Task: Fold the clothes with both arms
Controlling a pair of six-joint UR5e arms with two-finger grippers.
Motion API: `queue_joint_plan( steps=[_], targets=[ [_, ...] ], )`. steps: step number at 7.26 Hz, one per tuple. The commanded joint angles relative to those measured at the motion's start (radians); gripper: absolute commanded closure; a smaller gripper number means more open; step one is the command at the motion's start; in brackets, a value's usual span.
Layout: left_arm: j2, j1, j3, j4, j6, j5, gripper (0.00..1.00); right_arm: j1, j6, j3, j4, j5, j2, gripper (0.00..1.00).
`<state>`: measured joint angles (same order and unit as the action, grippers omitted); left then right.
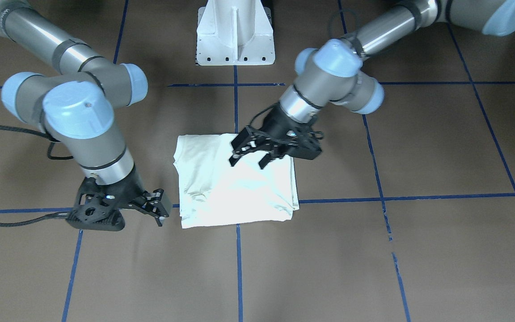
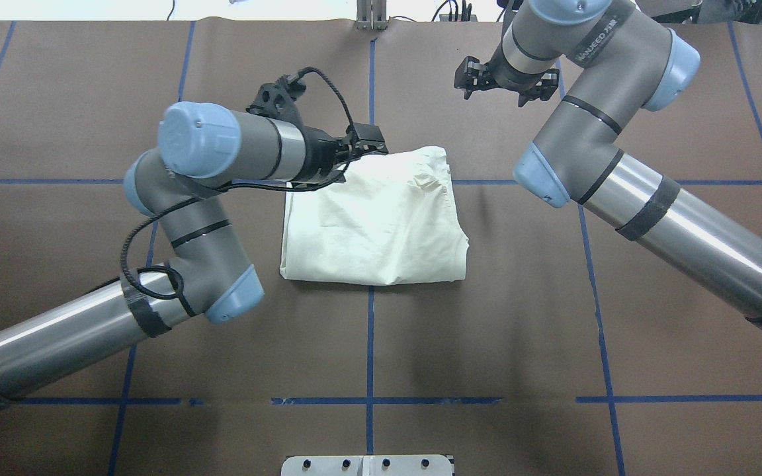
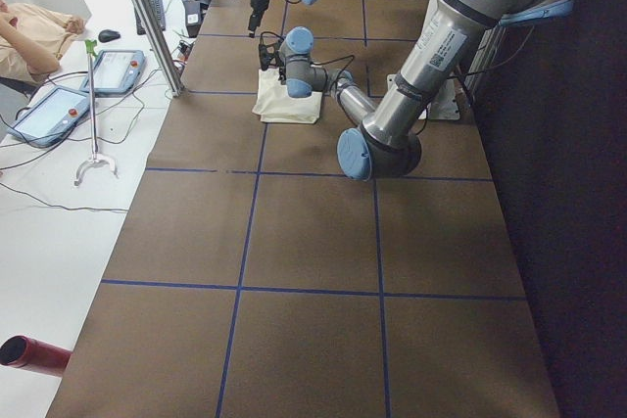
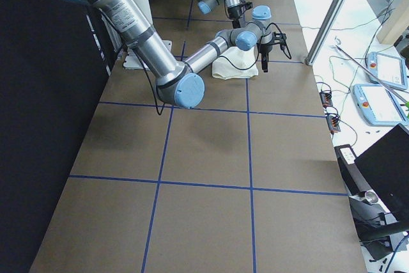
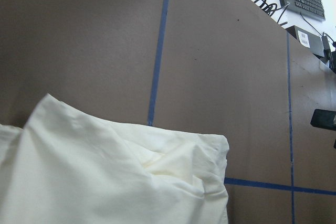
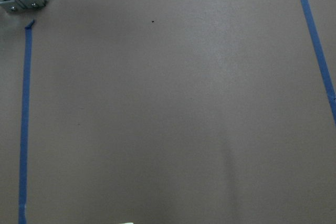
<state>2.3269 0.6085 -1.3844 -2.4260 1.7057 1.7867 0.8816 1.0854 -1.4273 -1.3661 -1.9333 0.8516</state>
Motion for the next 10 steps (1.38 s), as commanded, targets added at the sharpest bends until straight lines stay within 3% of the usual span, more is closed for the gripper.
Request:
queue_joint_plan(
  steps=[1,4,10],
  targets=[
    [0.11,-0.039,0.138,0.044,0.063,-0.093,0.0,0.01,-0.01,-0.009,0.016,-0.012,0.02,0.0],
    [0.091,-0.039,0.192,0.051,0.048,-0.133,0.0,0.008,-0.002,-0.009,0.016,-0.006,0.023,0.0],
    [0.019,-0.049,0.189,0.038,-0.035,-0.13,0.0,0.007,-0.005,-0.007,0.016,-0.004,0.029,0.0]
  ],
)
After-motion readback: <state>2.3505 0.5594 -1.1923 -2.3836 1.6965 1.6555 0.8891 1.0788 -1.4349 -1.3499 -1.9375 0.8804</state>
